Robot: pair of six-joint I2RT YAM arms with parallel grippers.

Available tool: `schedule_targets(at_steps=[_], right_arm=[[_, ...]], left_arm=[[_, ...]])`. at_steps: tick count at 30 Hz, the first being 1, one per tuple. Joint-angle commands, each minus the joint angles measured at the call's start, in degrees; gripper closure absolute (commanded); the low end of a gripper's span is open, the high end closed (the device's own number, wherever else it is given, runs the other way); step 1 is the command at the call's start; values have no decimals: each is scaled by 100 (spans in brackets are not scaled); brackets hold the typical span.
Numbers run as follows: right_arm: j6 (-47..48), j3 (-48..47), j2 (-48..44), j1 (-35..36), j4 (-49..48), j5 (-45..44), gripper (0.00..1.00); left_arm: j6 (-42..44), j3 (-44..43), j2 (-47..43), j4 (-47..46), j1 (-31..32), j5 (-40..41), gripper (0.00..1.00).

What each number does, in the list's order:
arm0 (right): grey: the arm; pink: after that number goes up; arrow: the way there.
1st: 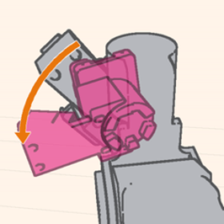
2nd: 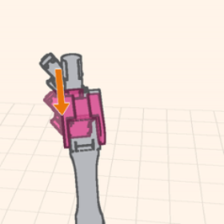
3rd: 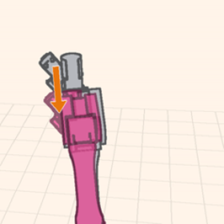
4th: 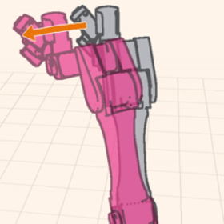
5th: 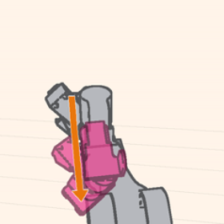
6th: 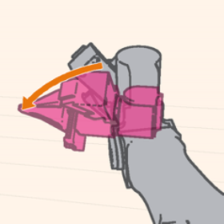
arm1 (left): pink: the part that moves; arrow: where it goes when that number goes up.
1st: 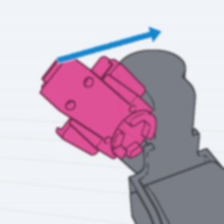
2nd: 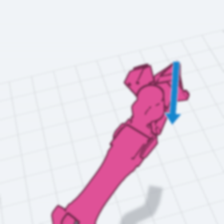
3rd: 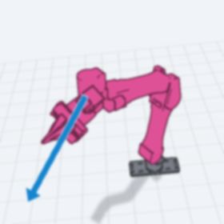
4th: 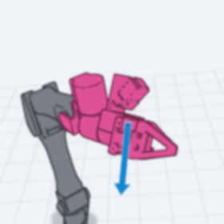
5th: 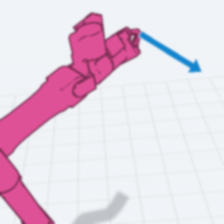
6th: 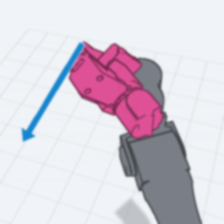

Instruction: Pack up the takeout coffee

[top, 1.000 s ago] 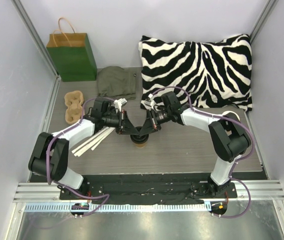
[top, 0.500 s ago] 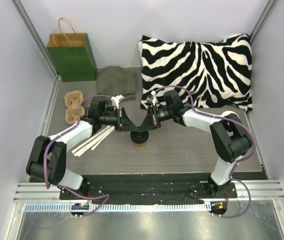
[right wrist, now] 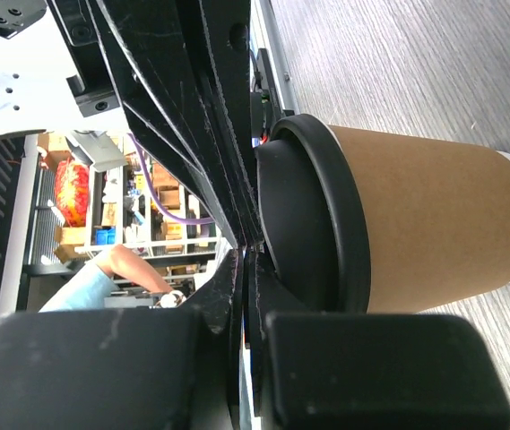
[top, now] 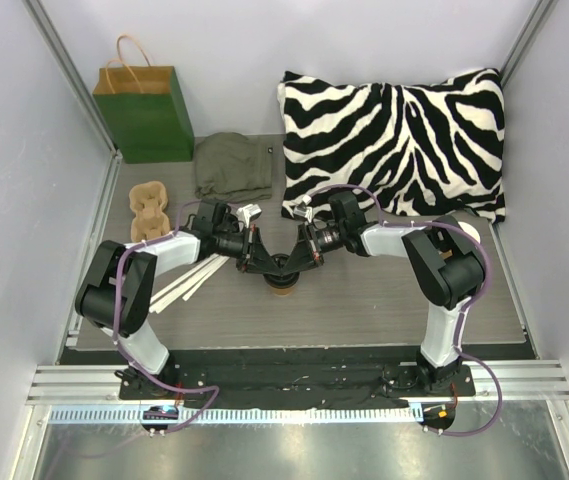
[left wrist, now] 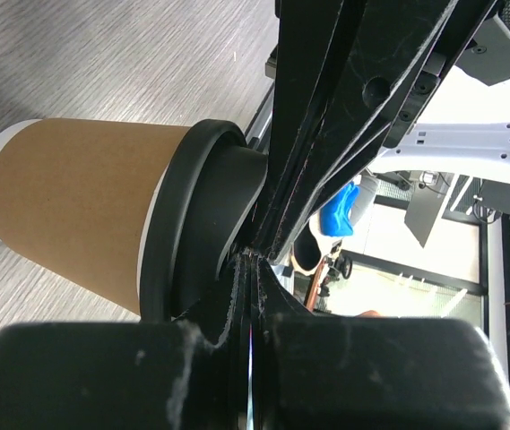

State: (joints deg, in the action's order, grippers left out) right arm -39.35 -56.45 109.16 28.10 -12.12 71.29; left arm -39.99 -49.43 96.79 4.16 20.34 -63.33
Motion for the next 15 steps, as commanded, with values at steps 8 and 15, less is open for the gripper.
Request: schedule_targets(at_steps=[8, 15], right_arm=[[991, 248, 379, 11, 711, -1293, 99], [624, -305, -701, 248, 896, -1064, 99]], left_arm=[[799, 294, 411, 639, 5, 1132, 100], [624, -40, -678, 172, 216, 322, 100]])
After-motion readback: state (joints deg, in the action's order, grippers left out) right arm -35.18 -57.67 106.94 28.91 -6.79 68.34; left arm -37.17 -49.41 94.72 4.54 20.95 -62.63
